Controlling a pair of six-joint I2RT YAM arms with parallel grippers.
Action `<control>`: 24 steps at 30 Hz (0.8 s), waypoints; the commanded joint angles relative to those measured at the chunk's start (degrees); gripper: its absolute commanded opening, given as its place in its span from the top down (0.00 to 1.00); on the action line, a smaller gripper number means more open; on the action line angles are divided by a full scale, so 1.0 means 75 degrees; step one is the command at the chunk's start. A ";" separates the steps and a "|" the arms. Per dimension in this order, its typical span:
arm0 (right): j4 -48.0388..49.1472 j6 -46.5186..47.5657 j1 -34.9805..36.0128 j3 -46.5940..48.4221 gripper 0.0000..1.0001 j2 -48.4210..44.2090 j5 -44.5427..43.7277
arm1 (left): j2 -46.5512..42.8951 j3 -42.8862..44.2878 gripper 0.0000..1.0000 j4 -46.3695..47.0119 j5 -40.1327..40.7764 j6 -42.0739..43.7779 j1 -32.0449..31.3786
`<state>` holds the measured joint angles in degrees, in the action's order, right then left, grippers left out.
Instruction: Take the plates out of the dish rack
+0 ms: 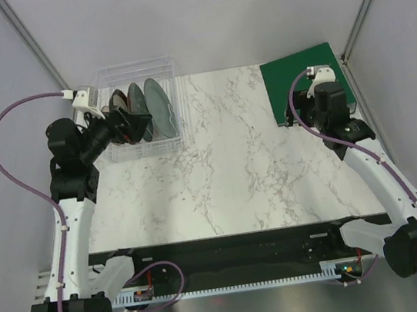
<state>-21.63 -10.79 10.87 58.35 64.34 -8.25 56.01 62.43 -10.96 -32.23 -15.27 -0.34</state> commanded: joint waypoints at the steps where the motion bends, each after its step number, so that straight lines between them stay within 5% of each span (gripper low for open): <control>1: -0.0222 0.0243 0.0015 0.0295 0.02 0.0023 0.0163 | 0.0184 0.0301 0.00 -0.0121 0.0685 -0.0856 0.0033; 7: -0.0245 0.0243 0.0015 0.0318 0.02 0.0328 0.0256 | 0.0816 0.0511 0.00 -0.0178 0.1294 -0.1324 0.0033; 14: -0.0210 0.0173 0.0015 0.0271 0.02 0.0527 0.0315 | 0.2304 0.1247 0.00 0.0407 -0.0063 -0.1374 0.0033; 24: -0.0081 0.0102 0.0015 0.0201 0.02 0.0867 0.0338 | 0.4015 0.2245 0.05 0.0231 0.1764 -0.0708 -0.0271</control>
<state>-23.57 -9.72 10.87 58.35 69.56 -6.24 83.77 74.76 -9.65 -25.61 -23.53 -0.86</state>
